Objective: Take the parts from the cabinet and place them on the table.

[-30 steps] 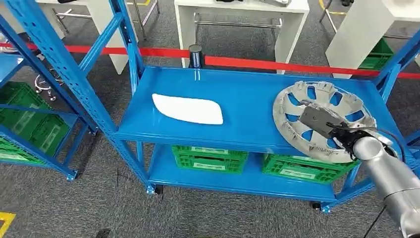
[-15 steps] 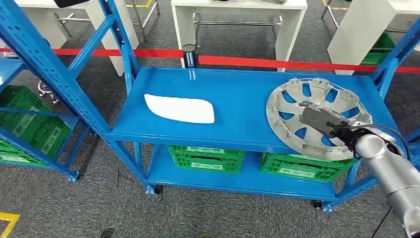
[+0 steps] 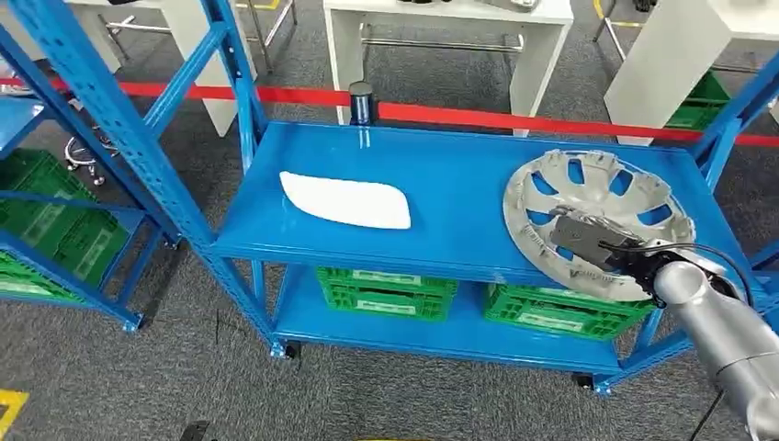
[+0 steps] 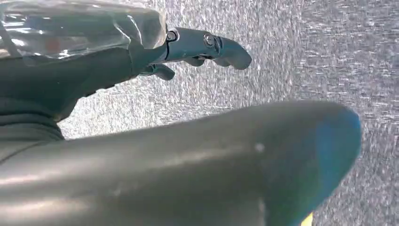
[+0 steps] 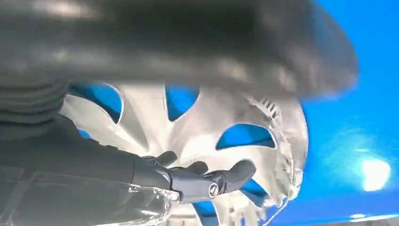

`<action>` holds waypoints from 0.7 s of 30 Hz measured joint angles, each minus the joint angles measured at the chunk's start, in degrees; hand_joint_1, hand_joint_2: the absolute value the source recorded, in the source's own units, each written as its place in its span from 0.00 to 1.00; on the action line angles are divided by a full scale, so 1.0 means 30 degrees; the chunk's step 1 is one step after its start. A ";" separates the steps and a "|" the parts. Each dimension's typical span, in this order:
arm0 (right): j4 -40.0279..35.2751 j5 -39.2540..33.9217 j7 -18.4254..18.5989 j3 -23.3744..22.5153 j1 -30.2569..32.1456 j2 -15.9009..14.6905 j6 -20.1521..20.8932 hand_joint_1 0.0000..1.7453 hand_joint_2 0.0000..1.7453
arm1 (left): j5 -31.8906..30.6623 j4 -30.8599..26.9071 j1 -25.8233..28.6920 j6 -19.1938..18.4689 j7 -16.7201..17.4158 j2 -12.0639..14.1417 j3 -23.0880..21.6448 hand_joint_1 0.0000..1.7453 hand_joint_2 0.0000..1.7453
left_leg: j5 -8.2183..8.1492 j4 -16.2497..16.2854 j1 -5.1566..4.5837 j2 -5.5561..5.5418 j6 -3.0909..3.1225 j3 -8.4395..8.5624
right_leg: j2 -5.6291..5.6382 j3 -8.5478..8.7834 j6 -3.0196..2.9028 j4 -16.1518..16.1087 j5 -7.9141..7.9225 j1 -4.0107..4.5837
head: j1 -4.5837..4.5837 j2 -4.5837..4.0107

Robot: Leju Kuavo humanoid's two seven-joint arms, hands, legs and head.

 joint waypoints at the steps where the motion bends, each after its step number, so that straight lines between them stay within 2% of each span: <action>1: 0.0095 -0.0007 0.0000 0.0065 0.0037 -0.0037 0.0014 0.00 1.00 | -0.0102 0.0000 0.0004 -0.0022 0.0015 0.0000 0.0000 0.00 0.00 | -0.0003 0.0004 -0.0018 -0.0016 0.0002 -0.0023 | -0.0005 -0.0716 -0.0045 0.1552 -0.0581 -0.0010 | 0.0030 0.0006; 2: 0.0219 -0.0029 0.0001 0.0167 0.0170 -0.0059 0.0014 0.00 0.00 | -0.0146 0.0000 0.0012 -0.0044 0.0037 -0.0015 0.0000 0.00 0.00 | -0.0005 0.0008 -0.0052 -0.0021 0.0006 -0.0042 | -0.0007 -0.1519 -0.0027 0.3193 -0.1117 -0.0033 | 0.0022 0.0007; 3: 0.0314 -0.0051 0.0007 0.0269 0.0299 -0.0059 0.0014 0.00 0.00 | -0.0190 0.0000 0.0013 -0.0051 0.0051 -0.0022 0.0000 0.00 0.00 | -0.0006 0.0020 -0.0055 -0.0023 0.0005 -0.0057 | -0.0009 -0.1958 0.0072 0.4039 -0.1279 -0.0041 | 0.0029 0.0007; 4: 0.0409 -0.0066 0.0007 0.0379 0.0410 -0.0067 0.0014 0.00 0.00 | -0.0212 0.0000 0.0016 -0.0072 0.0073 -0.0022 0.0000 0.00 0.00 | -0.0010 0.0035 -0.0053 -0.0034 -0.0001 -0.0055 | -0.0013 -0.1888 0.0226 0.3810 -0.1055 -0.0078 | 0.0029 0.0000; 5: 0.0475 -0.0116 0.0000 0.0487 0.0434 -0.0110 0.0000 0.00 0.00 | -0.0270 0.0000 0.0014 -0.0116 0.0081 -0.0029 0.0000 0.00 0.00 | -0.0023 0.0075 -0.0045 -0.0038 -0.0021 -0.0058 | -0.0031 -0.1362 0.0431 0.2754 -0.0550 -0.0112 | 0.0029 0.0007; 7: 0.0540 -0.0233 0.0007 0.0547 0.0427 -0.0212 -0.0029 0.00 0.00 | -0.0329 -0.0007 0.0011 -0.0197 0.0161 -0.0044 0.0022 0.00 0.00 | -0.0139 0.0260 -0.0017 -0.0052 -0.0179 -0.0062 | -0.0138 0.0473 0.0792 -0.0824 0.0746 -0.0221 | 0.0037 0.0007; 8: 0.0562 -0.0284 0.0000 0.0569 0.0411 -0.0234 -0.0037 0.00 0.00 | -0.0401 -0.0007 0.0012 -0.0233 0.0219 -0.0001 0.0043 0.00 0.00 | -0.0245 0.0445 -0.0133 -0.0060 -0.0329 -0.0156 | -0.0276 0.0952 0.0691 -0.1942 0.0854 -0.0253 | 0.0073 0.0000; 9: 0.0591 -0.0364 0.0000 0.0620 0.0412 -0.0263 -0.0066 0.00 0.00 | -0.0453 -0.0015 0.0011 -0.0299 0.0278 0.0000 0.0058 0.00 0.00 | -0.0316 0.0611 -0.0188 -0.0068 -0.0406 -0.0261 | -0.0118 0.1086 0.0397 -0.1924 0.1011 -0.0154 | 0.0044 0.0007; 10: 0.0613 -0.0401 0.0000 0.0664 0.0484 -0.0270 -0.0080 0.00 0.00 | -0.0467 -0.0014 0.0020 -0.0407 0.0328 0.0059 0.0088 0.00 0.00 | -0.0267 0.0630 -0.0201 -0.0069 -0.0441 -0.0286 | -0.0113 0.1046 0.0267 -0.1873 0.1031 -0.0131 | 0.0029 0.0000; 12: 0.0628 -0.0452 0.0000 0.0795 0.0586 -0.0256 -0.0095 0.00 0.00 | -0.0460 -0.0007 0.0065 -0.0510 0.0438 0.0051 0.0160 0.00 0.00 | -0.0210 0.0617 -0.0122 -0.0083 -0.0544 -0.0289 | -0.0104 0.1013 0.0133 -0.1860 0.1106 -0.0081 | 0.0029 0.0007; 13: 0.0628 -0.0452 0.0000 0.0853 0.0564 -0.0249 -0.0102 0.00 0.00 | -0.0460 -0.0007 0.0073 -0.0532 0.0460 0.0088 0.0211 0.00 0.00 | -0.0327 0.0698 -0.0089 -0.0087 -0.0614 -0.0360 | -0.0107 0.1004 0.0012 -0.1914 0.1182 -0.0265 | 0.0051 0.0007; 14: 0.0628 -0.0459 0.0000 0.0853 0.0537 -0.0256 -0.0109 0.00 0.00 | -0.0460 -0.0007 0.0105 -0.0590 0.0481 0.0080 0.0255 0.00 0.00 | -0.0891 0.1156 -0.0056 -0.0098 -0.0782 -0.0598 | -0.0113 0.0976 -0.0076 -0.1913 0.1232 -0.0256 | 0.0014 0.0007; 15: 0.0628 -0.0474 0.0000 0.0860 0.0544 -0.0256 -0.0117 0.00 0.00 | -0.0460 -0.0007 0.0096 -0.0597 0.0481 0.0073 0.0299 0.00 0.00 | -0.1810 0.2398 -0.0005 -0.0102 -0.0909 -0.1037 | -0.0113 0.0935 -0.0134 -0.1913 0.1271 -0.0254 | -0.0051 0.0000; 17: 0.0628 -0.0473 0.0000 0.0889 0.0563 -0.0241 -0.0117 0.00 0.00 | -0.0460 -0.0007 0.0122 -0.0612 0.0503 0.0080 0.0335 0.00 0.00 | -0.3398 0.5636 0.0100 -0.0099 -0.1058 -0.2292 | -0.0120 0.0760 -0.0267 -0.1905 0.1370 -0.0210 | -0.0058 0.0007; 18: 0.0628 -0.0481 0.0000 0.0911 0.0578 -0.0234 -0.0117 0.00 0.00 | -0.0460 -0.0007 0.0140 -0.0612 0.0510 0.0073 0.0342 0.00 0.00 | -0.3784 0.6723 0.0133 -0.0099 -0.1072 -0.2680 | -0.0121 0.0660 -0.0300 -0.1903 0.1429 -0.0182 | -0.0051 0.0007; 19: 0.0628 -0.0481 0.0000 0.0933 0.0588 -0.0227 -0.0117 0.00 0.00 | -0.0460 -0.0007 0.0151 -0.0619 0.0525 0.0066 0.0343 0.00 0.00 | -0.3707 0.6799 0.0138 -0.0101 -0.1055 -0.2590 | -0.0120 0.0576 -0.0301 -0.1901 0.1519 -0.0159 | -0.0051 0.0007; 20: 0.0628 -0.0481 0.0000 0.0940 0.0587 -0.0227 -0.0117 0.00 0.00 | -0.0460 -0.0007 0.0148 -0.0619 0.0532 0.0058 0.0342 0.00 0.00 | -0.3213 0.5861 0.0135 -0.0103 -0.0995 -0.1962 | -0.0115 0.0487 -0.0294 -0.1902 0.1610 -0.0134 | -0.0058 0.0007; 21: 0.0628 -0.0481 0.0000 0.0940 0.0573 -0.0227 -0.0117 0.00 0.00 | -0.0460 -0.0007 0.0139 -0.0626 0.0525 0.0058 0.0350 0.00 0.00 | -0.2560 0.4291 0.0127 -0.0107 -0.0904 -0.1008 | -0.0107 0.0422 -0.0275 -0.1902 0.1705 -0.0109 | -0.0051 0.0007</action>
